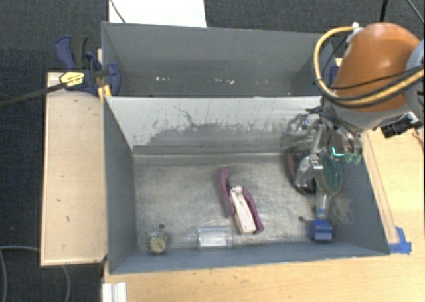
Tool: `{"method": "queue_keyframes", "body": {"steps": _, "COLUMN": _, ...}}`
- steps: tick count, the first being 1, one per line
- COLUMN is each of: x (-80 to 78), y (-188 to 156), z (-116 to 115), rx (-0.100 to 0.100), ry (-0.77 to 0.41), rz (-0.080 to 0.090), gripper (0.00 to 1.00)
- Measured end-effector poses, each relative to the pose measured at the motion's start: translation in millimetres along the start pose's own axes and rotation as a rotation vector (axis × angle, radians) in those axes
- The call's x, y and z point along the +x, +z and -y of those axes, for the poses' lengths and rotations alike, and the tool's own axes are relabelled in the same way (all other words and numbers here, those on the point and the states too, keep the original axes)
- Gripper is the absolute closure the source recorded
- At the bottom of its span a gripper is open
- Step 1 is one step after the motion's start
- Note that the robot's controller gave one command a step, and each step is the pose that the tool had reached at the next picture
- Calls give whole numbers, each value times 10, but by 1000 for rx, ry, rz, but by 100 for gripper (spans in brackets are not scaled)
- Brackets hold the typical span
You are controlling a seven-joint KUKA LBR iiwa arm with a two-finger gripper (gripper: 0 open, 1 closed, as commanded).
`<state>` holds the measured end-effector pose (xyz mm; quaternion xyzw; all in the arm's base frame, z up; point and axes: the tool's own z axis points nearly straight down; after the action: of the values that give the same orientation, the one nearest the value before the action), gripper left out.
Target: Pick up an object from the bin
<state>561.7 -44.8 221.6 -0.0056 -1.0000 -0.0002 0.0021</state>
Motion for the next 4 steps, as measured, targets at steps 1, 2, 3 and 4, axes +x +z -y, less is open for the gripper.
{"method": "queue_keyframes", "body": {"steps": 1, "x": -48, "y": 1091, "z": 584, "rx": 0, "ry": -233, "rz": 1, "gripper": 0}}
{"method": "queue_keyframes", "body": {"steps": 2, "x": -153, "y": 975, "z": 842, "rx": 2, "ry": -731, "rz": 8, "gripper": 0}}
{"method": "queue_keyframes", "body": {"steps": 3, "x": -279, "y": 1427, "z": 807, "rx": -27, "ry": -1335, "rz": 9, "gripper": 0}}
{"method": "queue_keyframes", "body": {"steps": 4, "x": -280, "y": 1427, "z": 813, "rx": -26, "ry": -1331, "rz": 8, "gripper": 100}}
